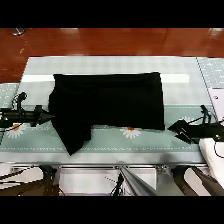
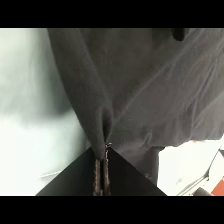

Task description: Fold the shirts.

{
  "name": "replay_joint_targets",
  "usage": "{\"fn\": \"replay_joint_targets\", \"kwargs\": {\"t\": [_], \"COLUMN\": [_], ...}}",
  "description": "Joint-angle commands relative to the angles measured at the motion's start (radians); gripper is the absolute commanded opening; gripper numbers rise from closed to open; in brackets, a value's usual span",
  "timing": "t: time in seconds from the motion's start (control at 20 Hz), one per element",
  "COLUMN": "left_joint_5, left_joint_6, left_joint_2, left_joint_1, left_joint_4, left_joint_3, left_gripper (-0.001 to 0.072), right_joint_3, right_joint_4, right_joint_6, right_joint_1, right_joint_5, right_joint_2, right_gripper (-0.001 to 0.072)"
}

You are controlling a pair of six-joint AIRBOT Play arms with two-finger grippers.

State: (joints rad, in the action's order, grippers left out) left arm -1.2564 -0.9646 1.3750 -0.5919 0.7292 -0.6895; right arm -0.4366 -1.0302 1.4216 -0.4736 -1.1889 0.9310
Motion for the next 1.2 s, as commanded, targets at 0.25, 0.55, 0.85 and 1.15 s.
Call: {"fn": "replay_joint_targets", "kwargs": {"t": [0.25,0.55,0.85,1.15], "left_joint_5": [-0.010,-0.018,0.031,0.330], "left_joint_6": [-0.001,0.002,-0.021,-0.173], "left_joint_2": [0.000,-0.004,-0.219,-0.550], "left_joint_1": [0.000,0.003,0.082,0.085], "left_joint_4": [-0.008,-0.134,-0.480,-0.283], "left_joint_3": [-0.003,-0.004,-0.264,-0.818], "left_gripper": [0.0020,0.0020,0.0019,0.0019], "right_joint_3": [-0.129,-0.263,-0.977,-1.682], "right_joint_4": [0.209,0.223,0.083,-0.030], "right_joint_6": [-0.049,-0.098,0.008,0.079], "right_joint_1": [0.183,0.345,0.344,0.344], "right_joint_5": [0.110,0.178,-0.063,-0.144], "right_joint_2": [0.304,0.389,0.384,0.264], "right_gripper": [0.0624,0.0029,0.0027,0.0028]}}
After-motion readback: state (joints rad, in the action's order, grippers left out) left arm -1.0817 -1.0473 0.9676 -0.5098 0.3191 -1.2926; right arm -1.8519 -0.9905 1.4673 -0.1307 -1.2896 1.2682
